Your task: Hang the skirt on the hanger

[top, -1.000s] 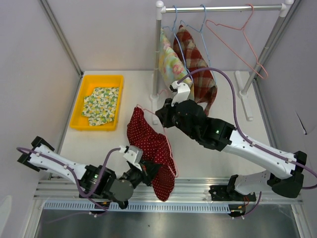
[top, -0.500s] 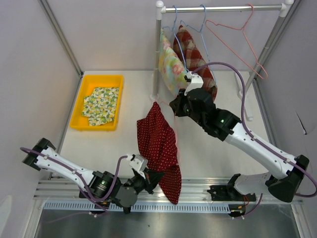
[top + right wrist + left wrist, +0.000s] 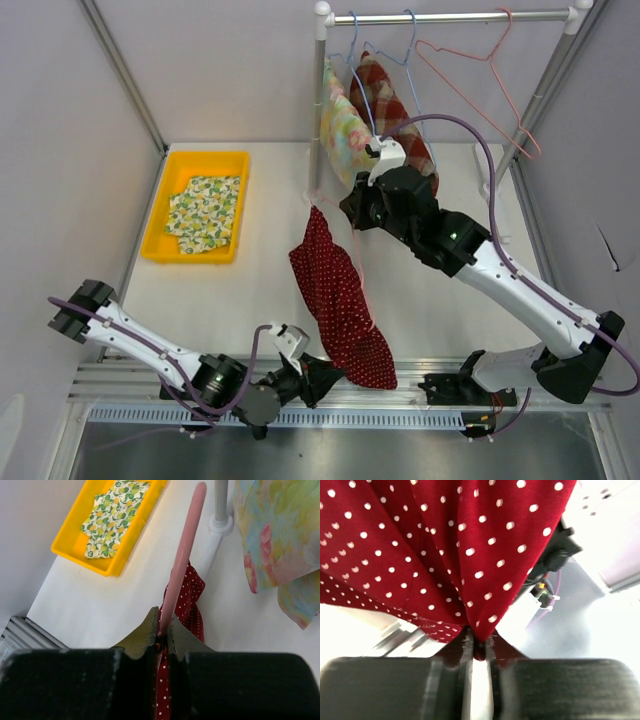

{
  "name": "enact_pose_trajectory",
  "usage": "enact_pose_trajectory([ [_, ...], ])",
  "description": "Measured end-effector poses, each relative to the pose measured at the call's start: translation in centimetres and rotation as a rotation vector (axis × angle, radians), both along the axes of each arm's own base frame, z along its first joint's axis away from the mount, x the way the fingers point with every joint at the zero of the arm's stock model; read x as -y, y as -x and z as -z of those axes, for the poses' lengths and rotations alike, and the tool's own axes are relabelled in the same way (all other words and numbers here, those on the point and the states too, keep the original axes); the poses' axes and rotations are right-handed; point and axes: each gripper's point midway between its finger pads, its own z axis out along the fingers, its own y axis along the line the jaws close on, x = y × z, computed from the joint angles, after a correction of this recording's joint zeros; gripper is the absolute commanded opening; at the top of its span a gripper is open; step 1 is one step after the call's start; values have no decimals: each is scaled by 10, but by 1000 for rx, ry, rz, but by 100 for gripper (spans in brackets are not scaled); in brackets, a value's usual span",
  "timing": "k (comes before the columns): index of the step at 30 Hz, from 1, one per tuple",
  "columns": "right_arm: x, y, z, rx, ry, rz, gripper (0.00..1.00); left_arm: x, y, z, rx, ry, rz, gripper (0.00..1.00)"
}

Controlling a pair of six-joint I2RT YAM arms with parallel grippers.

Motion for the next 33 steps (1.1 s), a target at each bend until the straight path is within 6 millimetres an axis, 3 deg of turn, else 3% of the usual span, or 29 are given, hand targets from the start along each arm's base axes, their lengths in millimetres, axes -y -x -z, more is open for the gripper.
enact_pose_trajectory([
  [2,-1,6,-6,16,-3,-24,0,1,3,-6,-5,20,18,39],
  [3,-2,11,-10,28,-6,-42,0,0,3,-9,-4,25,27,55],
  [4,-2,15,-16,43,-10,-58,0,-1,3,-13,-4,33,34,58],
  [10,3,51,-57,152,-80,-182,0,-18,-11,-41,11,93,11,63],
  [15,16,71,-81,218,-116,-236,0,-45,-41,-80,45,139,-118,62],
  [19,19,79,-84,230,-109,-275,0,-79,-75,-105,24,148,-308,64],
  [22,16,87,-77,208,-89,-326,0,-110,-106,-122,35,153,-470,74],
  [27,16,98,-70,175,-69,-392,0,-149,-135,-132,109,105,-628,79],
  [28,17,100,-71,172,-69,-402,0,-155,-138,-132,142,65,-627,80],
  [29,18,102,-73,170,-71,-412,0,-155,-138,-133,165,40,-608,99],
  [33,22,108,-85,179,-89,-437,0,-146,-144,-136,222,19,-516,95],
])
